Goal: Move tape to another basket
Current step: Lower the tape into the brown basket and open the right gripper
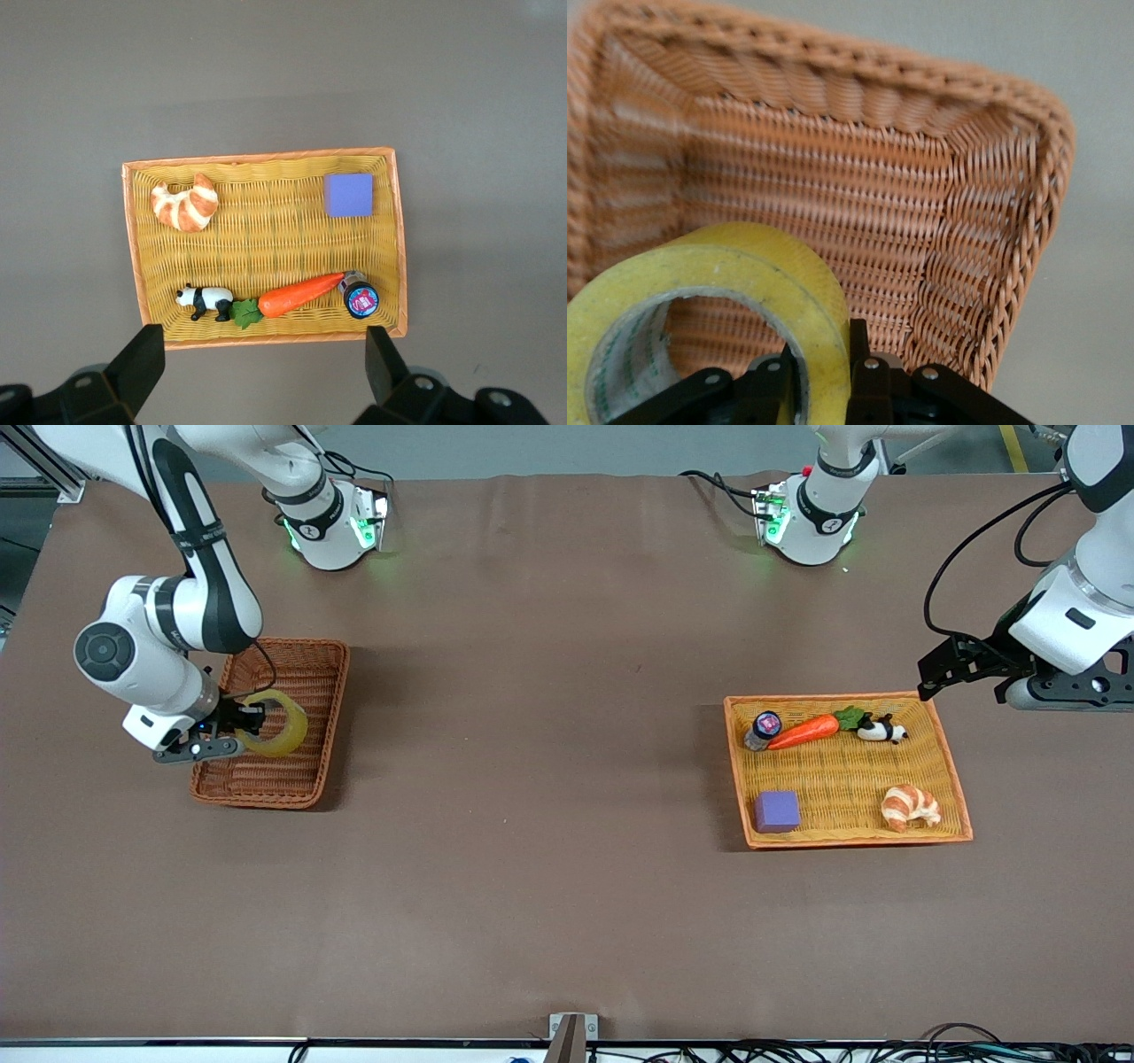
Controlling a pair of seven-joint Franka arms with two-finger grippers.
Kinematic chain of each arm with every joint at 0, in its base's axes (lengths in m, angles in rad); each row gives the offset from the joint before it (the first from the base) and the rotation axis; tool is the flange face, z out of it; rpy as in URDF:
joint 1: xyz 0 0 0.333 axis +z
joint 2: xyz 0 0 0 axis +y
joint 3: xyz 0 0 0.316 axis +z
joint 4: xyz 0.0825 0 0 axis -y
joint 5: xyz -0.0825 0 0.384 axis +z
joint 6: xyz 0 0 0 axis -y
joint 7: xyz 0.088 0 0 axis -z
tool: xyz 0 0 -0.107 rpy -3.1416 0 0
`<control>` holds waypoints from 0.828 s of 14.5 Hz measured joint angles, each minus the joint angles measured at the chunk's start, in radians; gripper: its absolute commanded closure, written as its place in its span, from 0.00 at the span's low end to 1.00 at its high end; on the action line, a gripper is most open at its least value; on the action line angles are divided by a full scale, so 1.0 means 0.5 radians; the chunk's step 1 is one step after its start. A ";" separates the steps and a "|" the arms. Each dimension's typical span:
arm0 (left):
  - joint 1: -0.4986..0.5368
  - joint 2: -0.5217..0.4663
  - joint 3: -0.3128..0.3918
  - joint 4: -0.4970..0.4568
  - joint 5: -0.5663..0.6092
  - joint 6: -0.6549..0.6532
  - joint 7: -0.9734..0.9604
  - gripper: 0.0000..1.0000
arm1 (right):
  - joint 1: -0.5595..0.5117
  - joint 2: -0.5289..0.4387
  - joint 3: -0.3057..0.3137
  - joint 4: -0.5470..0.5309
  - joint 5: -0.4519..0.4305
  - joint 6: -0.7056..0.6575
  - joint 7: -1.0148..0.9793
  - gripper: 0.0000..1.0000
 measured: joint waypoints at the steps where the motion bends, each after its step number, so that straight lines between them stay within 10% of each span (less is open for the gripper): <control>1: 0.002 0.001 0.001 0.000 0.000 -0.002 0.000 0.00 | -0.024 -0.001 0.000 -0.077 -0.001 0.104 -0.021 0.99; 12: 0.004 0.009 0.003 0.000 0.001 -0.005 0.000 0.00 | -0.051 -0.002 0.011 -0.196 -0.007 0.236 -0.035 0.79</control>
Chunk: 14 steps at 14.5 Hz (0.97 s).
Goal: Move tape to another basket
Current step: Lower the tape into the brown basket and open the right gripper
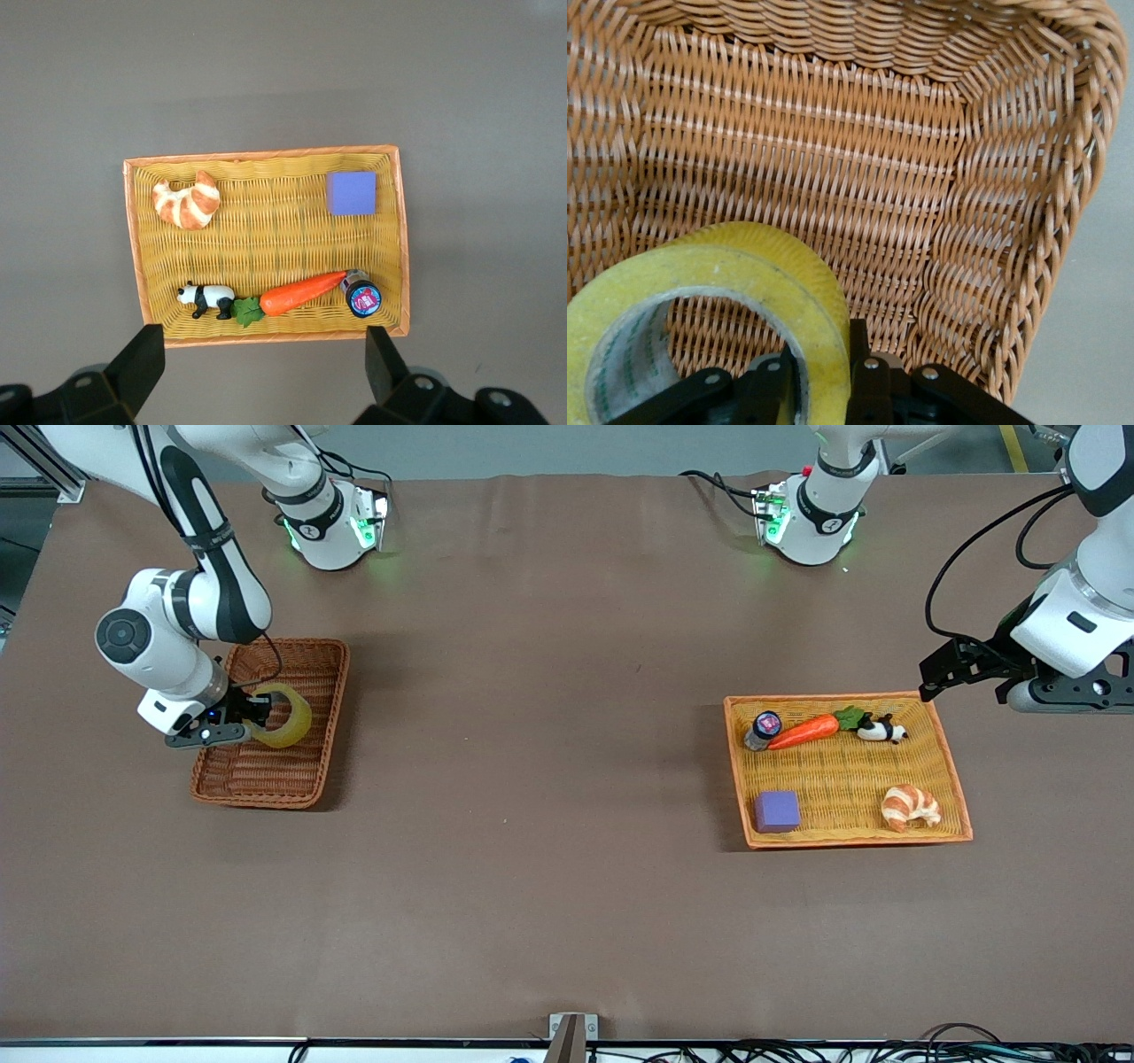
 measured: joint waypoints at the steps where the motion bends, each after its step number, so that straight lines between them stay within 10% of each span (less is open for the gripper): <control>1: 0.000 0.001 0.000 0.000 0.000 0.000 0.000 0.00 | -0.002 0.002 0.000 -0.004 0.000 0.002 -0.004 0.61; 5: 0.000 0.010 0.000 0.000 0.000 0.000 0.000 0.00 | -0.004 0.018 0.000 -0.016 -0.002 0.018 -0.013 0.04; 9: 0.000 0.015 0.000 0.000 0.000 0.000 0.000 0.00 | -0.003 -0.004 0.015 0.048 -0.003 -0.055 -0.006 0.00; 14: 0.000 0.017 0.000 0.002 0.000 0.000 0.000 0.00 | 0.141 -0.154 0.056 0.821 -0.003 -1.067 0.405 0.00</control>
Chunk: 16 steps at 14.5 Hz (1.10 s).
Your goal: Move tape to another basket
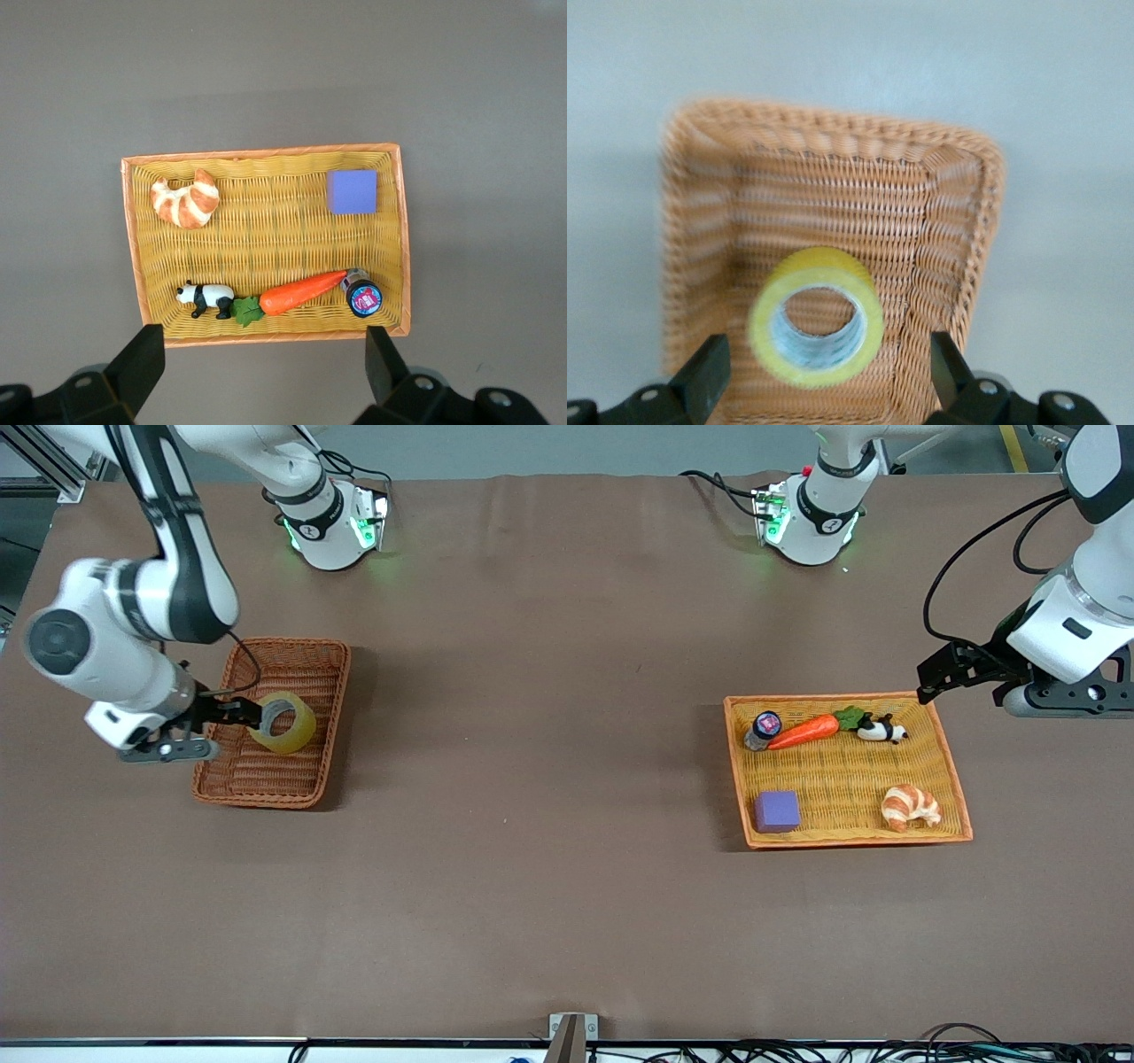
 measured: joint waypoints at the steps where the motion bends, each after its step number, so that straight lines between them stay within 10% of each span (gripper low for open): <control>1: 0.000 0.000 0.000 0.001 0.000 0.000 0.000 0.00 | 0.041 -0.014 0.004 0.172 0.000 -0.165 0.085 0.00; 13: -0.001 0.001 0.000 0.017 0.012 0.000 0.000 0.00 | 0.063 -0.024 0.025 1.306 0.010 -1.172 0.209 0.00; 16: -0.001 0.001 -0.001 0.018 0.012 0.000 0.000 0.00 | -0.397 -0.023 0.325 1.310 0.080 -1.167 0.206 0.00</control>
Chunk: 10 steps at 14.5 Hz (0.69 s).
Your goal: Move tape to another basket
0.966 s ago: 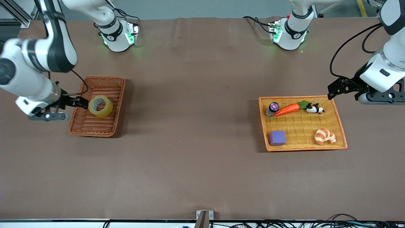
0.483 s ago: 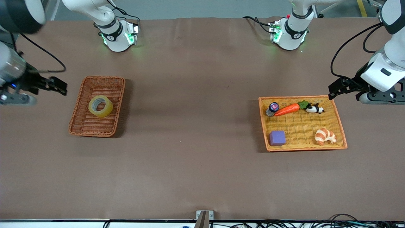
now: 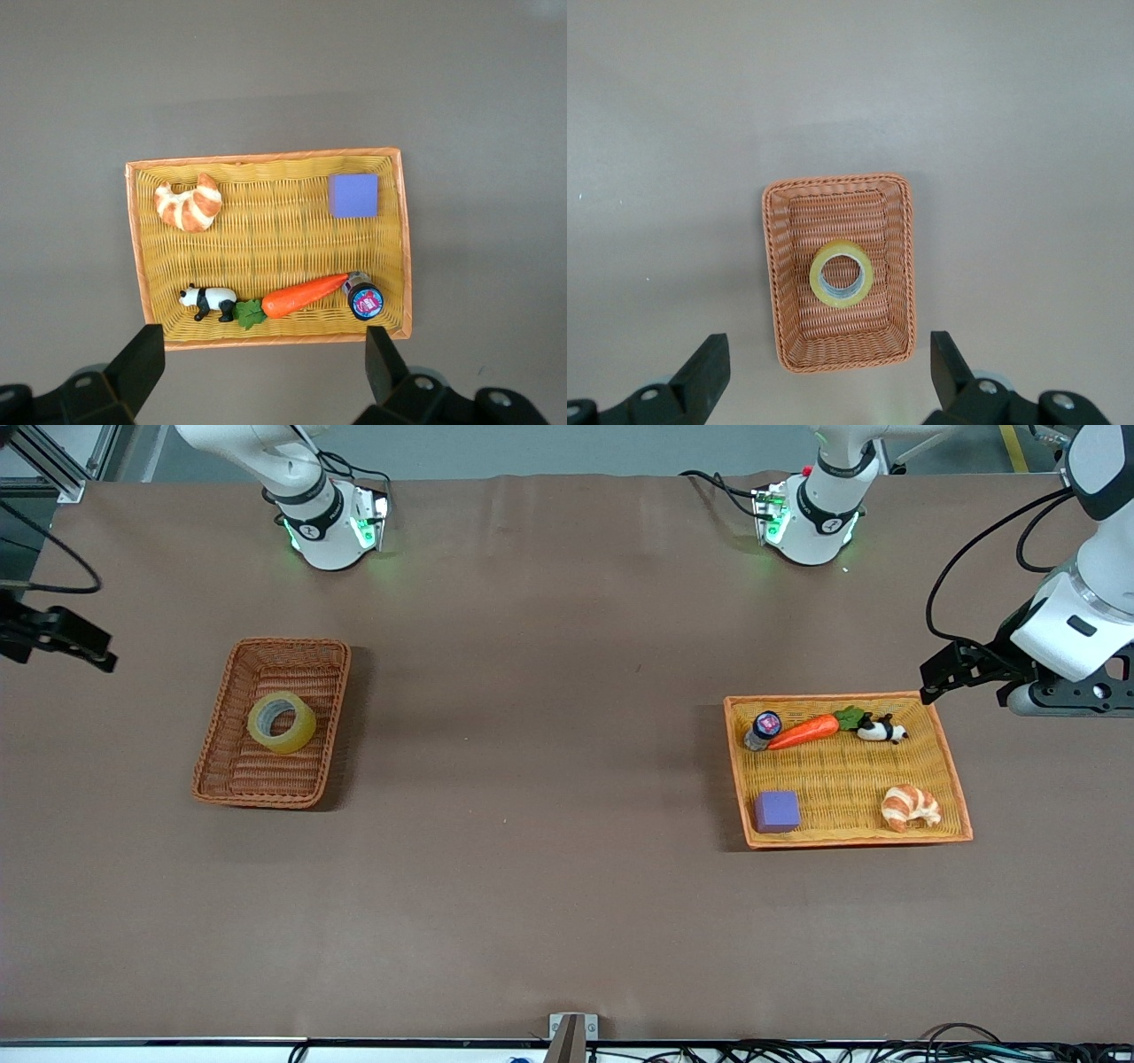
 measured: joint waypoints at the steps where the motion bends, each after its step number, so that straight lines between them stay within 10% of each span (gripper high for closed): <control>1: 0.000 0.000 0.000 0.000 0.000 0.000 0.000 0.00 | -0.136 0.000 0.082 0.000 0.058 0.006 -0.008 0.00; 10: 0.001 0.015 0.001 0.000 0.000 0.000 0.000 0.00 | -0.246 -0.001 0.151 -0.021 0.108 0.129 -0.022 0.00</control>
